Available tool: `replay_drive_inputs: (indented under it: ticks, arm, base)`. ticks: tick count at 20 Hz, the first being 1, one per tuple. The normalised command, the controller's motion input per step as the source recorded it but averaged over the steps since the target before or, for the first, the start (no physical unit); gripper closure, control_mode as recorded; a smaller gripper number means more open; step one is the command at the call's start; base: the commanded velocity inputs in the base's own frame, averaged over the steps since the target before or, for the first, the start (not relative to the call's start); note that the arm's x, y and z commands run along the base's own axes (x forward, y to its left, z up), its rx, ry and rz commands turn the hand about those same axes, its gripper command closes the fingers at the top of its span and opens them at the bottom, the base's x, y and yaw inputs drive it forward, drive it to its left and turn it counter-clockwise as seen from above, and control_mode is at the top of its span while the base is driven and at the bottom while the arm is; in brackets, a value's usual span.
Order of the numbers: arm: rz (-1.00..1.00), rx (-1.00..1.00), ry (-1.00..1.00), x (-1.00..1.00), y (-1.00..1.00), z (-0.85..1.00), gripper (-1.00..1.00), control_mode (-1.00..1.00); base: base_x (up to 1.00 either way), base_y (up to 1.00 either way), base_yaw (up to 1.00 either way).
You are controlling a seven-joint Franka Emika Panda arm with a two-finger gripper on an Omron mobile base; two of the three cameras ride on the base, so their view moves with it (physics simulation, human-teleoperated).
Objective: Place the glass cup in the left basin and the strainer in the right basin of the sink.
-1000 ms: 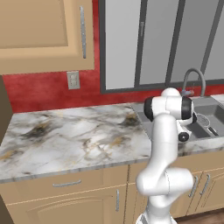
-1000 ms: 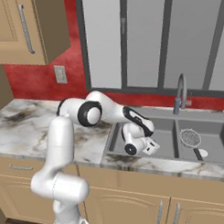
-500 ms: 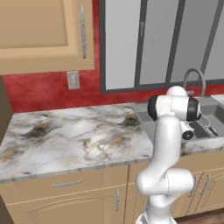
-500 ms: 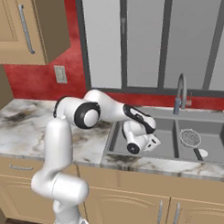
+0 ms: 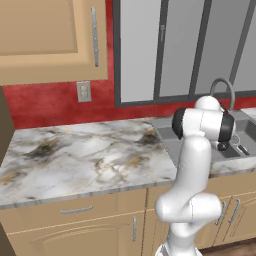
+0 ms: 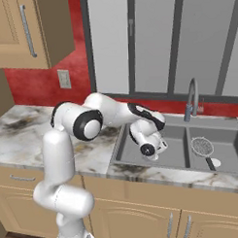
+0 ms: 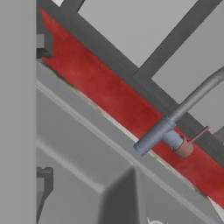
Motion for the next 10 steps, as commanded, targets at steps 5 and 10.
replay_drive_inputs:
  ticks: [5,10]
  arm:
    - [0.18,0.15,0.0,-0.08,0.0,0.5,-1.0,-1.0]
    - [0.2,0.02,0.02,-0.01,0.0,0.27,-1.0,-1.0]
  base:
    - [0.0,0.0,0.0]
    - [0.0,0.0,0.0]
